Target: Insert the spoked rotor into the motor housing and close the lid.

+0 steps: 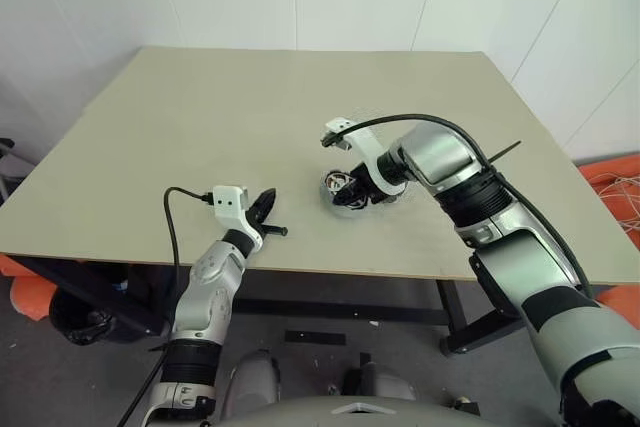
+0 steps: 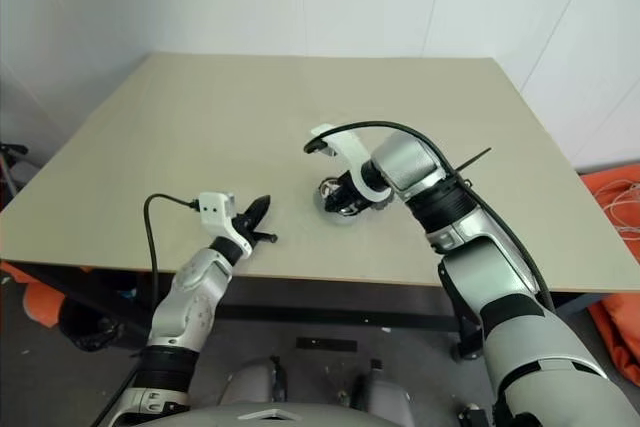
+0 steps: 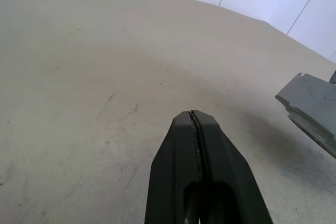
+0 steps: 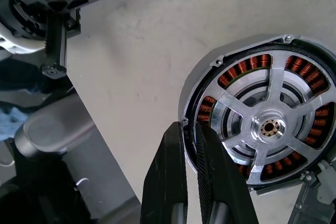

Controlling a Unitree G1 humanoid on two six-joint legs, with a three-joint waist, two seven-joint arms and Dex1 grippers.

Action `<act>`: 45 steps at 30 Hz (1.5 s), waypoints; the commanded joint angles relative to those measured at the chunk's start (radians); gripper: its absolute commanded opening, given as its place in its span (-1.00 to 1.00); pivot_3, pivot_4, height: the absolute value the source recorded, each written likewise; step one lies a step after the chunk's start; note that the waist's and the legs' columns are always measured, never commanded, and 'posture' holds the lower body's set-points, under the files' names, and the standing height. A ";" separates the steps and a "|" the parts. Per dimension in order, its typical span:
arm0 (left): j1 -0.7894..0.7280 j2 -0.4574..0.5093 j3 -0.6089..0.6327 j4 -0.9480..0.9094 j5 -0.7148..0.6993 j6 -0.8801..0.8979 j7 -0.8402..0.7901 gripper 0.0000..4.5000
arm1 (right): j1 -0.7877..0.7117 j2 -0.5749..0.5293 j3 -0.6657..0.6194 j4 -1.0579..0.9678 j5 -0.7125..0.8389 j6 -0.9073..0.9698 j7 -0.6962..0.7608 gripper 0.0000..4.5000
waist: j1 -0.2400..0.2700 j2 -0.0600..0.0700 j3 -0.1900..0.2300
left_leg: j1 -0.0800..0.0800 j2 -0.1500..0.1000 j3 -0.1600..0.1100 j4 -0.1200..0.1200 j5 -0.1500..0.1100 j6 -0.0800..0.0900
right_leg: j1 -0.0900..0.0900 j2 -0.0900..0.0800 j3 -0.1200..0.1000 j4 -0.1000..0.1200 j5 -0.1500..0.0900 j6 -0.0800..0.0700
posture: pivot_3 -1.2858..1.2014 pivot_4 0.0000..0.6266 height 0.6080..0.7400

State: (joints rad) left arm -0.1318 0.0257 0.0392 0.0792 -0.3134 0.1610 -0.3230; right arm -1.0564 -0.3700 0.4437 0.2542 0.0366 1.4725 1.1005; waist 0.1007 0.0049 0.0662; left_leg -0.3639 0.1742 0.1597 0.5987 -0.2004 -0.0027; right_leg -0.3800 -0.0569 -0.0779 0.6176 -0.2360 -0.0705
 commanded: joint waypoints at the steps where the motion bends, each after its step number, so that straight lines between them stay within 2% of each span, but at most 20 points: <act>1: -0.020 0.001 0.004 -0.014 -0.009 -0.005 -0.010 -1.00 | -0.063 0.022 -0.059 0.012 0.057 0.032 -0.065 -0.98 | -0.001 0.000 0.000 | 0.000 0.000 0.000 0.000 0.000 0.000 | 0.000 0.000 0.000 0.000 0.000 0.000 | 0.03 -1.00 1.00; 12: -0.020 0.002 0.007 -0.015 -0.009 -0.006 -0.006 -1.00 | -0.047 0.094 -0.089 0.125 0.144 -0.018 -0.214 -0.98 | -0.001 0.000 0.000 | 0.000 0.000 -0.001 0.000 0.001 -0.002 | 0.000 0.000 0.000 0.001 0.000 0.000 | 0.03 -1.00 1.00; 20: -0.020 0.000 0.008 -0.015 -0.009 -0.006 -0.005 -1.00 | -0.047 0.121 -0.091 0.142 0.188 -0.041 -0.250 -0.98 | -0.001 0.000 0.000 | 0.002 0.000 -0.001 0.000 0.002 -0.004 | 0.001 0.000 0.000 0.002 0.000 0.000 | 0.03 -1.00 1.00; 23: -0.020 0.000 0.008 -0.015 -0.009 -0.006 -0.005 -1.00 | -0.051 0.133 -0.098 0.127 0.208 -0.031 -0.259 -0.61 | -0.004 0.000 0.000 | 0.002 0.000 -0.001 0.000 0.002 -0.004 | 0.001 0.000 0.000 0.002 0.000 0.000 | 0.03 -1.00 1.00; 34: -0.022 0.001 0.010 -0.012 -0.008 -0.007 -0.009 -1.00 | -0.061 0.148 -0.120 0.074 0.280 -0.008 -0.289 0.99 | 0.002 0.000 0.000 | 0.002 -0.001 -0.002 -0.001 0.002 -0.004 | 0.001 0.000 0.000 0.002 0.000 0.000 | 0.03 -1.00 1.00; 37: -0.023 0.002 0.011 -0.010 -0.009 -0.007 -0.011 -1.00 | -0.060 0.180 -0.189 0.023 0.310 -0.038 -0.311 0.99 | 0.001 0.000 0.000 | 0.002 -0.001 -0.002 -0.001 0.002 -0.004 | 0.001 0.000 0.000 0.002 0.000 0.000 | 0.03 -1.00 1.00; 40: -0.023 0.003 0.010 -0.011 -0.009 -0.005 -0.012 -1.00 | -0.045 0.222 -0.274 -0.060 0.313 -0.201 -0.364 0.99 | -0.002 0.000 0.000 | 0.002 -0.001 -0.002 -0.001 0.002 -0.004 | 0.000 0.000 0.000 0.002 0.000 0.000 | 0.03 -1.00 1.00; 43: -0.024 0.005 0.010 -0.010 -0.010 -0.004 -0.015 -1.00 | -0.019 0.221 -0.273 -0.082 0.255 -0.413 -0.416 0.99 | 0.001 0.000 0.000 | 0.002 -0.001 -0.002 -0.001 0.002 -0.004 | 0.000 0.000 0.000 0.002 0.000 0.001 | 0.03 -1.00 1.00; 45: -0.025 0.006 0.010 -0.009 -0.010 -0.003 -0.016 -1.00 | 0.000 0.190 -0.241 -0.061 0.196 -0.569 -0.432 0.82 | 0.003 0.000 0.000 | 0.002 -0.002 -0.002 -0.001 0.002 -0.004 | 0.000 0.000 0.000 0.002 0.000 0.001 | 0.03 -1.00 1.00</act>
State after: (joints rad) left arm -0.1408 0.0297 0.0466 0.0878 -0.3138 0.1621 -0.3273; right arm -1.0689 -0.1535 0.2045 0.2042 0.2802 1.0378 0.6883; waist 0.1033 0.0046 0.0661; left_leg -0.3619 0.1725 0.1577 0.5976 -0.1981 -0.0069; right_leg -0.3791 -0.0573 -0.0776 0.6194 -0.2361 -0.0695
